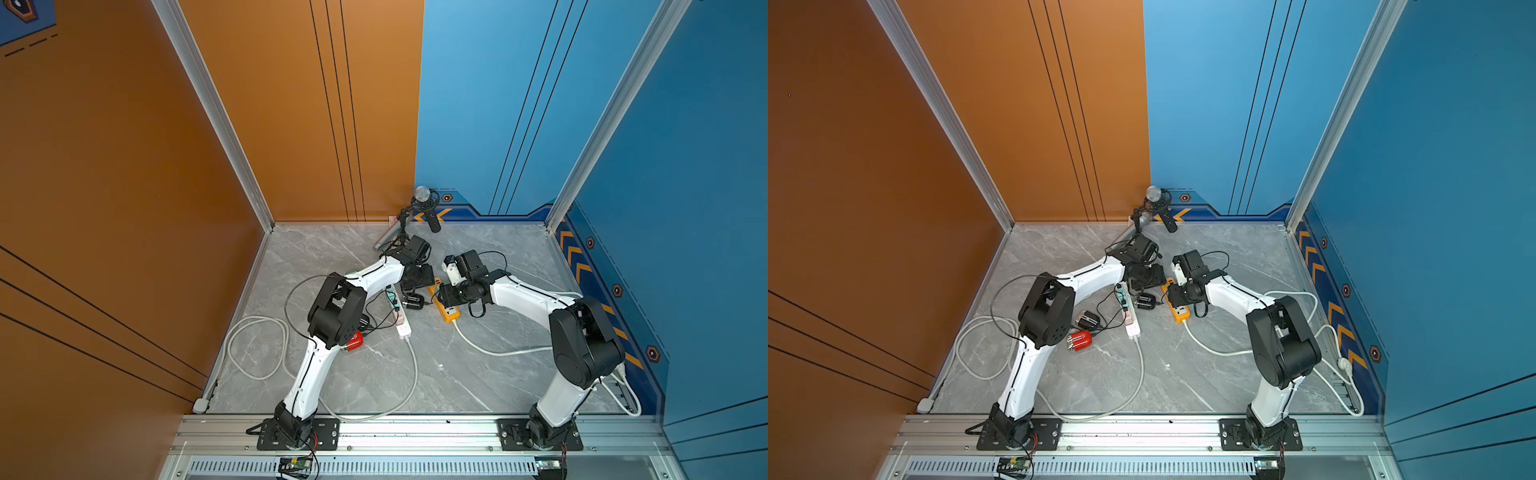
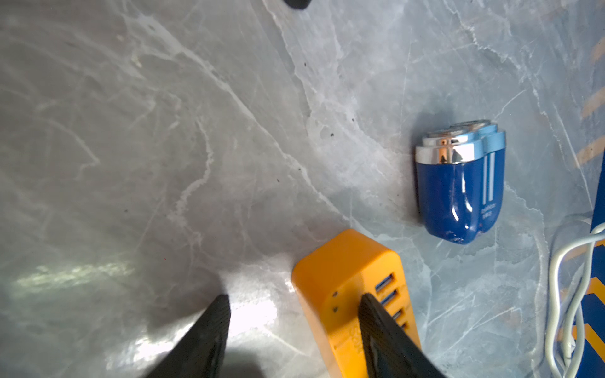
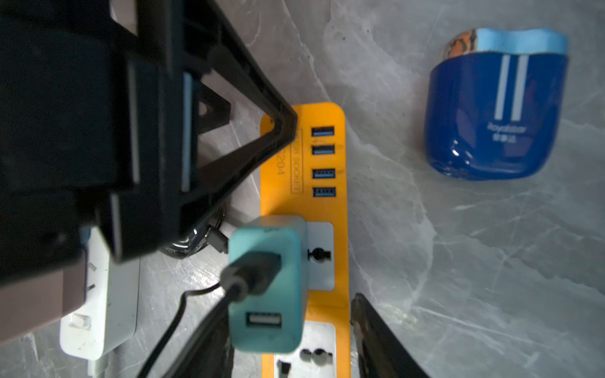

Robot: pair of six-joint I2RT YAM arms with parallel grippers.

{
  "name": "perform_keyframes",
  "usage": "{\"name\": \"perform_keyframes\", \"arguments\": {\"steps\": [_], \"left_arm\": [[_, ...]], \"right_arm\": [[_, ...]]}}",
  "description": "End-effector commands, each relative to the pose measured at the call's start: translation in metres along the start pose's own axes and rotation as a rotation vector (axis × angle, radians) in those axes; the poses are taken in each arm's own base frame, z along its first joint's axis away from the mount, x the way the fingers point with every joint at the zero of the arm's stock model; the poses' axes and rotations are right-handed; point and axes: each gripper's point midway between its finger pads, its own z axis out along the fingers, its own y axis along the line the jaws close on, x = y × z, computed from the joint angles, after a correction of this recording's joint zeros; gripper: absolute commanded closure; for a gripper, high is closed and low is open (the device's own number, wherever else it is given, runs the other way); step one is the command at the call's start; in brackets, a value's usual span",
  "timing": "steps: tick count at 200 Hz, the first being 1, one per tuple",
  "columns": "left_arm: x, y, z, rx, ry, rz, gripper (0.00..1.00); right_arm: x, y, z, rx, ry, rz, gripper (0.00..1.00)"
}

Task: Unplug the electric shaver
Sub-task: Move the socket to the center of the board, then remove the plug from the socket.

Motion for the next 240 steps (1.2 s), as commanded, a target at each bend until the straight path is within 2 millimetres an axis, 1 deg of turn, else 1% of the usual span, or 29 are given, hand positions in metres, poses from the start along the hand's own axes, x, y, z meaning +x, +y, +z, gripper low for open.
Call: {"name": "perform_keyframes", "arguments": {"steps": [1, 17, 61, 89, 120, 186, 192, 216, 240], "left_arm": [[0.011, 0.012, -0.002, -0.045, 0.040, 0.017, 0.36], [0.013, 0.010, -0.002, -0.039, 0.047, 0.024, 0.36], [0.022, 0.020, 0.001, -0.055, 0.071, 0.014, 0.37], [0.024, 0.022, 0.001, -0.057, 0.077, 0.013, 0.39], [0.026, 0.024, 0.002, -0.059, 0.084, 0.016, 0.42], [0.031, 0.028, 0.005, -0.062, 0.100, 0.018, 0.47], [0.031, 0.028, 0.005, -0.062, 0.103, 0.018, 0.48], [0.033, 0.032, 0.007, -0.069, 0.108, 0.015, 0.49], [0.034, 0.032, 0.007, -0.072, 0.109, 0.021, 0.49]], "right_arm": [[-0.017, 0.000, 0.002, 0.030, -0.051, 0.018, 0.45], [-0.018, -0.001, 0.004, 0.036, -0.057, 0.024, 0.48], [-0.018, 0.000, 0.008, 0.049, -0.054, 0.020, 0.59], [-0.019, 0.003, 0.007, 0.043, -0.056, 0.012, 0.67], [-0.023, 0.005, 0.005, 0.065, -0.073, -0.003, 0.72], [-0.038, 0.010, -0.014, 0.142, -0.172, -0.070, 0.76], [-0.040, 0.011, -0.017, 0.145, -0.184, -0.075, 0.76], [-0.044, 0.016, -0.022, 0.133, -0.215, -0.083, 0.77], [-0.045, 0.014, -0.025, 0.138, -0.223, -0.070, 0.77]]}}
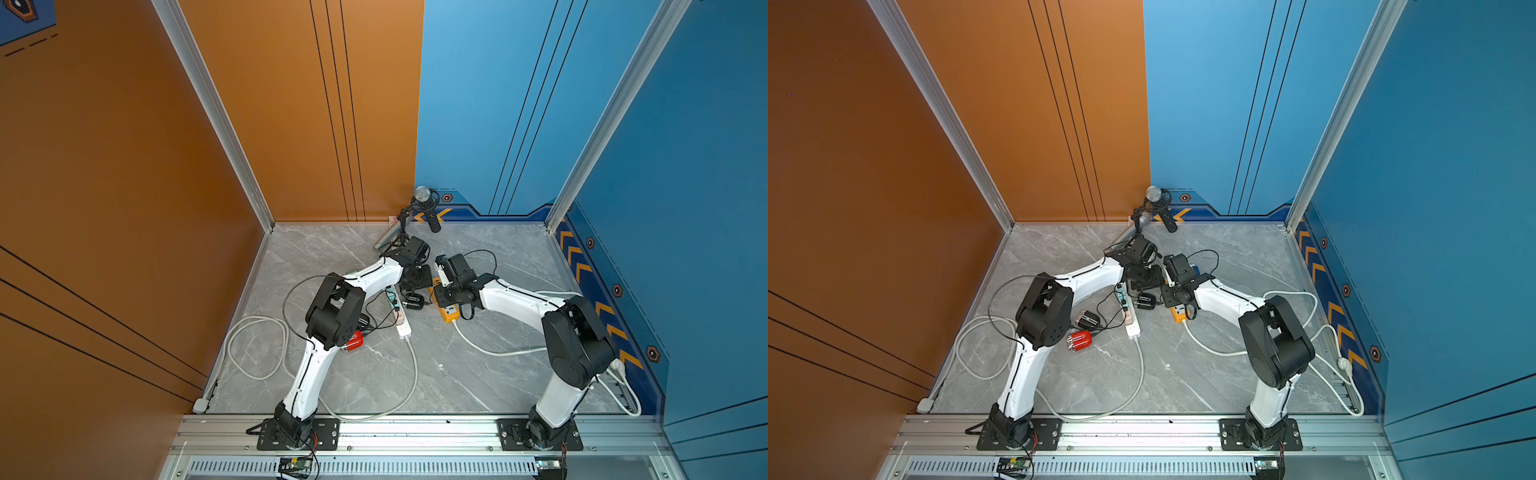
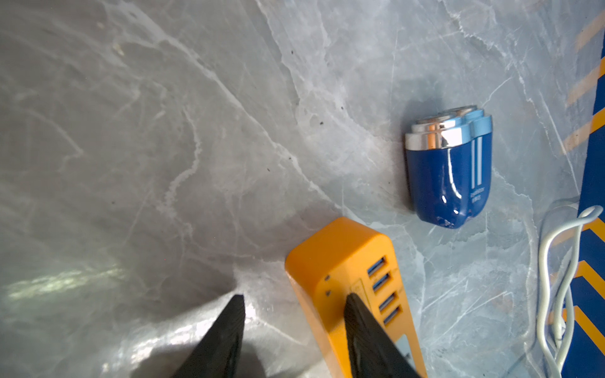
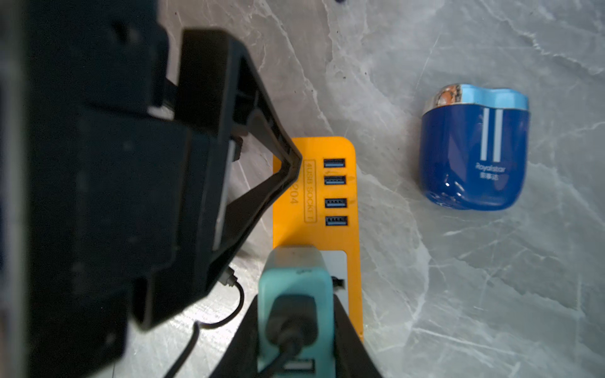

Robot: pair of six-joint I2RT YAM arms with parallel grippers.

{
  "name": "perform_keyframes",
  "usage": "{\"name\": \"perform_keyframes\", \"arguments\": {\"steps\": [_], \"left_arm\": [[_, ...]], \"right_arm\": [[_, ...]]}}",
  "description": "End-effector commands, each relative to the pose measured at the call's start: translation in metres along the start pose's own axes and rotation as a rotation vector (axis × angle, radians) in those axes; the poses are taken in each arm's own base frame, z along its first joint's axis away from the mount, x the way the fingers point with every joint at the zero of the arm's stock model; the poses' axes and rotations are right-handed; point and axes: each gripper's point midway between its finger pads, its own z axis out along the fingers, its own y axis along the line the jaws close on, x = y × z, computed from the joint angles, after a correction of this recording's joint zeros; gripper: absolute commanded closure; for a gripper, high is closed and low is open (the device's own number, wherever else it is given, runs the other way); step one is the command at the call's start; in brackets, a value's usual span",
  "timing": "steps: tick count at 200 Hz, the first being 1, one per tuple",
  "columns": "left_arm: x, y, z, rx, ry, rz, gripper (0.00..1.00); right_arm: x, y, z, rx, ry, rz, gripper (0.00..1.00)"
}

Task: Unplug the electric shaver
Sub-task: Remove the plug from the socket.

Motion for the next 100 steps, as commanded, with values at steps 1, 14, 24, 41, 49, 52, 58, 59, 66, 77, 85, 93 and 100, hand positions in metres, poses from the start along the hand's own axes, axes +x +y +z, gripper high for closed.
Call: {"name": "perform_keyframes", "arguments": {"steps": [1, 14, 24, 41, 49, 52, 58, 59, 66, 77, 85, 93, 100], "left_arm": [[0.029, 0.033, 0.009, -0.098, 0.100, 0.000, 0.49], [0.029, 0.033, 0.009, -0.099, 0.100, 0.000, 0.49], [0.029, 0.034, 0.009, -0.100, 0.100, 0.000, 0.50], [0.030, 0.034, 0.009, -0.101, 0.101, 0.001, 0.50], [0.031, 0.034, 0.009, -0.102, 0.101, 0.003, 0.50], [0.030, 0.034, 0.009, -0.103, 0.101, 0.002, 0.50], [0.031, 0.033, 0.009, -0.102, 0.102, 0.005, 0.51], [0.031, 0.033, 0.009, -0.102, 0.102, 0.005, 0.50], [0.032, 0.033, 0.010, -0.103, 0.102, 0.005, 0.51], [0.032, 0.034, 0.010, -0.104, 0.104, 0.004, 0.51], [0.033, 0.034, 0.011, -0.106, 0.105, 0.005, 0.51], [0.033, 0.033, 0.011, -0.105, 0.104, 0.004, 0.51], [0.033, 0.034, 0.011, -0.108, 0.104, 0.005, 0.51]], "right_arm": [[-0.038, -0.001, -0.027, 0.014, -0.154, 0.006, 0.77], [-0.038, -0.004, -0.027, 0.003, -0.148, 0.038, 0.77], [-0.037, -0.005, -0.025, -0.023, -0.139, 0.071, 0.77], [-0.036, -0.006, -0.023, -0.042, -0.118, 0.109, 0.77], [-0.036, -0.004, -0.022, -0.049, -0.113, 0.109, 0.77], [-0.036, -0.003, -0.022, -0.051, -0.113, 0.106, 0.77], [-0.037, -0.001, -0.023, -0.049, -0.117, 0.095, 0.77], [-0.037, -0.001, -0.023, -0.049, -0.117, 0.093, 0.77], [-0.038, 0.002, -0.025, -0.046, -0.121, 0.071, 0.77], [-0.038, 0.005, -0.027, -0.034, -0.126, 0.043, 0.77], [-0.038, 0.005, -0.028, -0.026, -0.127, 0.030, 0.77], [-0.037, 0.004, -0.029, -0.014, -0.124, 0.025, 0.77], [-0.037, 0.002, -0.031, -0.001, -0.126, 0.021, 0.78]]}}
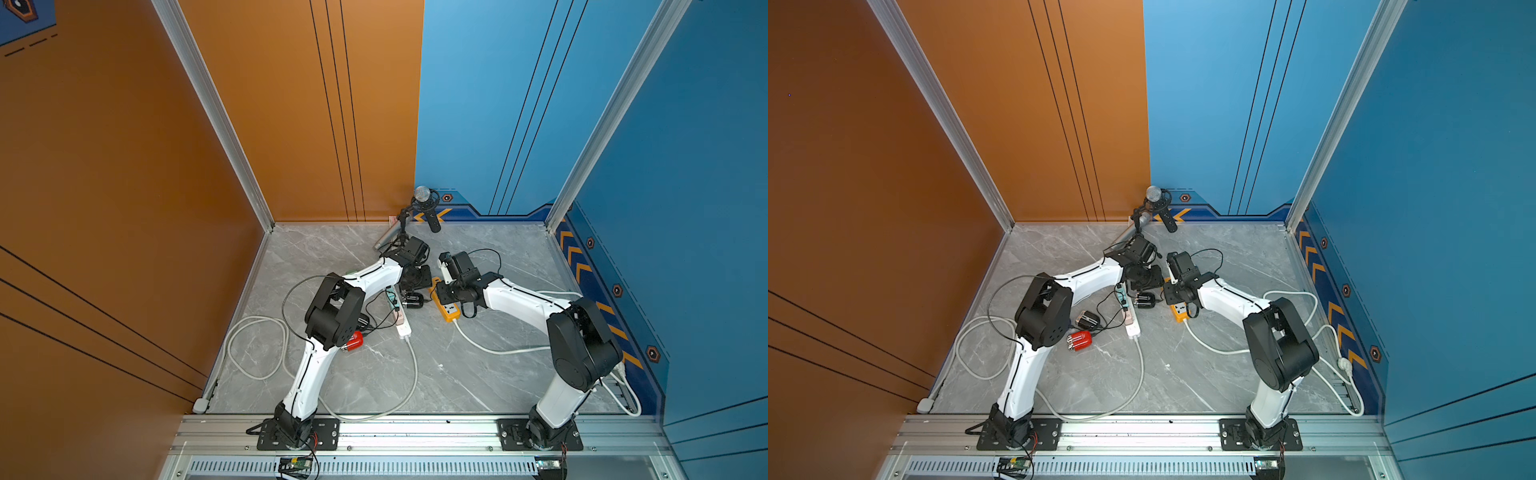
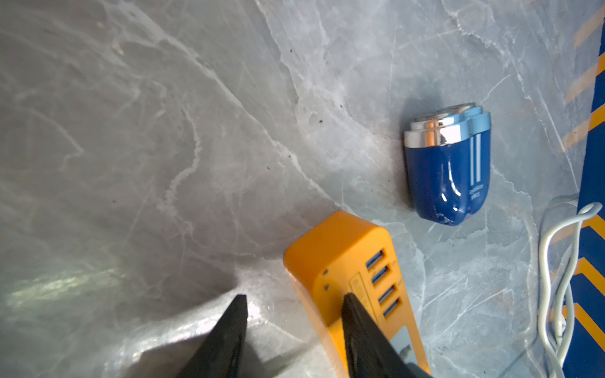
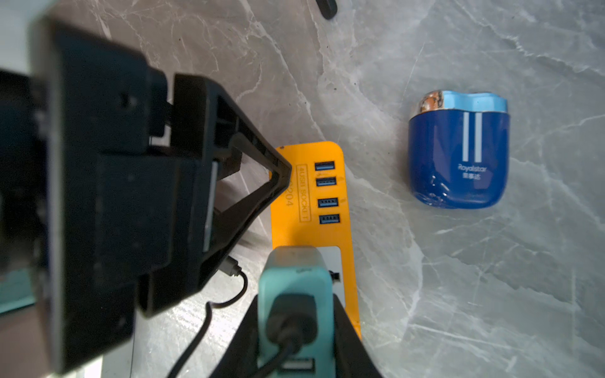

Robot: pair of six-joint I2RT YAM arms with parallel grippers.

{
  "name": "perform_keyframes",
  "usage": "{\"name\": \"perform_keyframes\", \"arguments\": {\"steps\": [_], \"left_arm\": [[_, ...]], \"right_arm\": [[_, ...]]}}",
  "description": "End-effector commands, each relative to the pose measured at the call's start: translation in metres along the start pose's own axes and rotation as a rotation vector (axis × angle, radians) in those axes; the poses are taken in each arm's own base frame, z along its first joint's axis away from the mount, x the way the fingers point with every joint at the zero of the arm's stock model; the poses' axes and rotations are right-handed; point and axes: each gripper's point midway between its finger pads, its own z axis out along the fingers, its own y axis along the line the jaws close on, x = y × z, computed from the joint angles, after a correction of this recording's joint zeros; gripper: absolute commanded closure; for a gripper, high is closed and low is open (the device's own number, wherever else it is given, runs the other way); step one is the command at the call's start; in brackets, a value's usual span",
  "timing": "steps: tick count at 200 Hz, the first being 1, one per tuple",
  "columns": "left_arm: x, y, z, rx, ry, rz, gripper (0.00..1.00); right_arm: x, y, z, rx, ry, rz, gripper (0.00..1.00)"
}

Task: Unplug the electric shaver
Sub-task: Remove the plug from the socket, then place the plug at the center of the board.

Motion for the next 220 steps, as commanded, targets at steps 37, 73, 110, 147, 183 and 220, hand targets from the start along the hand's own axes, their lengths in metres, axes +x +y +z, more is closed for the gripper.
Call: {"name": "perform_keyframes", "arguments": {"steps": [37, 73, 110, 147, 183, 220], "left_arm": [[0.034, 0.034, 0.012, -0.116, 0.105, 0.002, 0.51], [0.035, 0.033, 0.012, -0.114, 0.105, 0.002, 0.51], [0.026, 0.029, 0.006, -0.111, 0.078, -0.002, 0.50], [0.012, 0.021, -0.006, -0.096, 0.036, 0.014, 0.40], [-0.001, 0.012, -0.022, -0.086, -0.014, 0.042, 0.24], [-0.015, 0.004, -0.040, -0.080, -0.068, 0.073, 0.15]], "right_arm": [[-0.033, 0.007, -0.035, 0.041, -0.138, -0.075, 0.78], [-0.029, 0.008, -0.037, 0.065, -0.138, -0.094, 0.78], [-0.022, 0.004, -0.046, 0.048, -0.141, -0.066, 0.78], [-0.006, 0.010, -0.055, -0.010, -0.108, -0.058, 0.77], [0.033, 0.013, -0.062, -0.022, -0.014, -0.016, 0.77], [0.071, 0.013, -0.066, -0.040, 0.043, 0.049, 0.76]]}}
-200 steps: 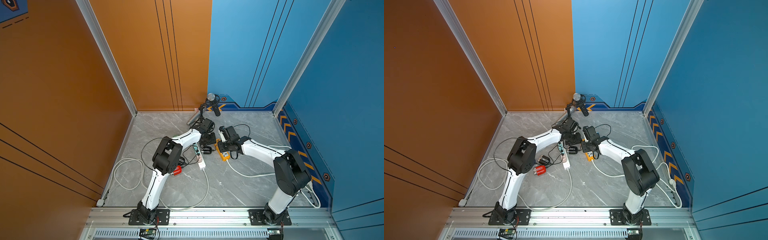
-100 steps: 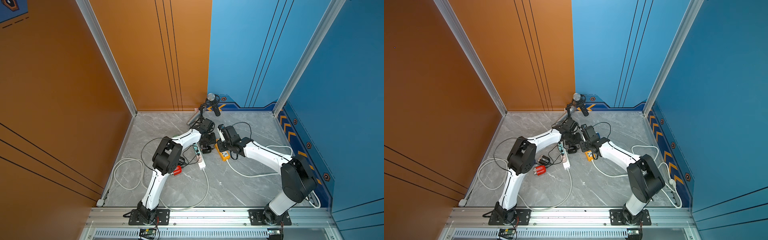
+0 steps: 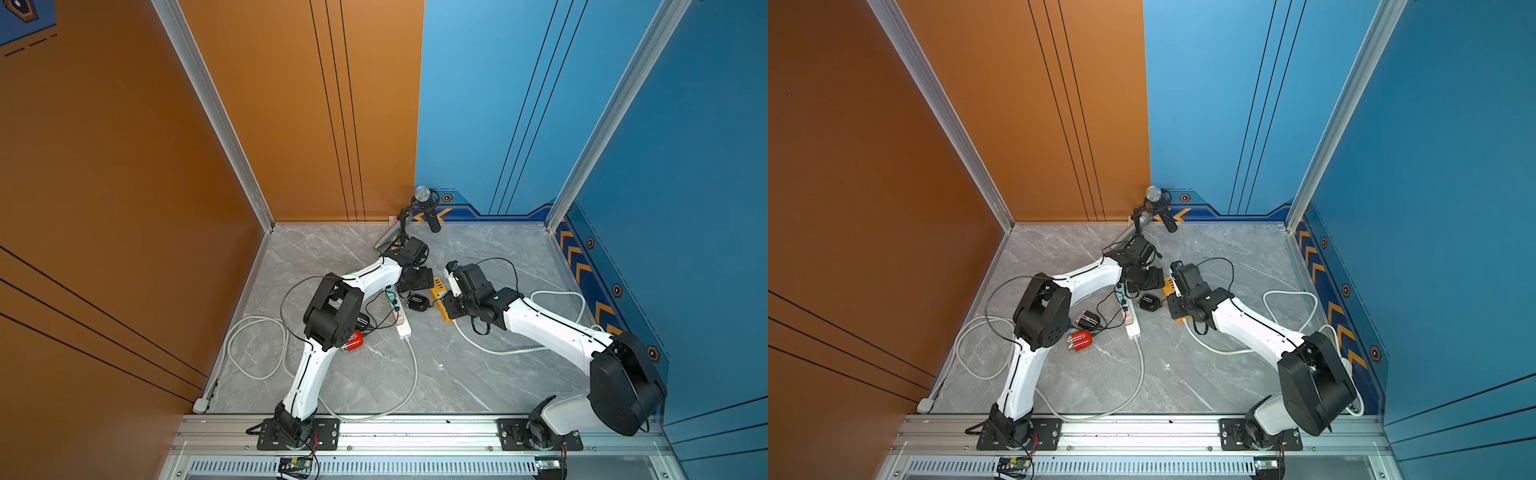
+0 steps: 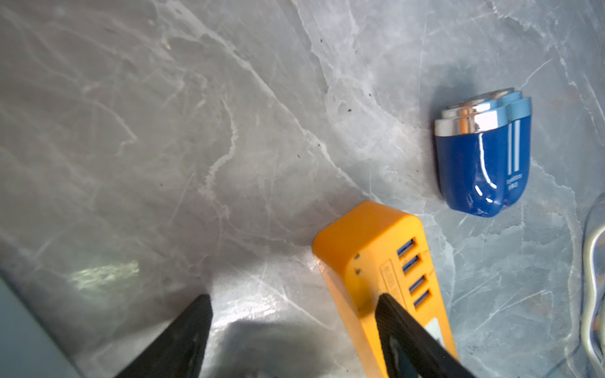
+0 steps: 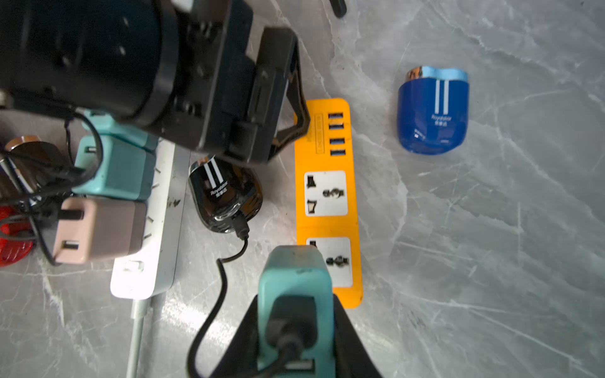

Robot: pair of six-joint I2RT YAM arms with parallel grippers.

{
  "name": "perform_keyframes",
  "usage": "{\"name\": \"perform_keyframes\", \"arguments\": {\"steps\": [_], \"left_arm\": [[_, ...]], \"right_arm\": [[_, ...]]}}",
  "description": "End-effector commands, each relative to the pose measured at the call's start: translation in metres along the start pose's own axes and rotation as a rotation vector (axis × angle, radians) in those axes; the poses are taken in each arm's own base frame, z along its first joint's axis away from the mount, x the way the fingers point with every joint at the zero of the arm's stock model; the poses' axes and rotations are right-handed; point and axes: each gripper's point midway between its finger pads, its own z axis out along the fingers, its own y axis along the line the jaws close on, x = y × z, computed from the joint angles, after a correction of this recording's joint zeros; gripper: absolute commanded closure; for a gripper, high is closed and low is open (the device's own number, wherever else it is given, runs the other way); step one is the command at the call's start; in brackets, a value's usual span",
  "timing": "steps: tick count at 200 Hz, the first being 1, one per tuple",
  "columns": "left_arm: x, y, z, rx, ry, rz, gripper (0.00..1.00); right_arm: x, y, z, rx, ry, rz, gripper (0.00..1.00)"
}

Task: Unplug the electric shaver
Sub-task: Place the plug at the center of the board.

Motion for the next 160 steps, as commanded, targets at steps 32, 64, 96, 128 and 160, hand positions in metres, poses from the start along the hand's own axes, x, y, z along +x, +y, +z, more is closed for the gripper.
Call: {"name": "perform_keyframes", "arguments": {"steps": [32, 64, 96, 128, 160], "left_arm": [[-0.025, -0.013, -0.043, 0.014, -0.087, 0.056, 0.15], [-0.033, -0.018, -0.059, 0.039, -0.113, 0.071, 0.15], [-0.036, -0.015, -0.073, 0.053, -0.123, 0.070, 0.10], [-0.033, -0.011, -0.081, 0.061, -0.118, 0.080, 0.09], [-0.028, -0.008, -0.084, 0.063, -0.110, 0.085, 0.09]], "right_arm": [[0.055, 0.009, -0.006, -0.028, 0.115, 0.087, 0.76], [0.078, 0.006, -0.006, -0.016, 0.149, 0.165, 0.76], [0.098, 0.007, -0.006, -0.027, 0.172, 0.210, 0.72], [0.118, 0.007, -0.001, -0.027, 0.224, 0.224, 0.67], [0.130, 0.002, 0.003, -0.009, 0.243, 0.233, 0.55]]}}
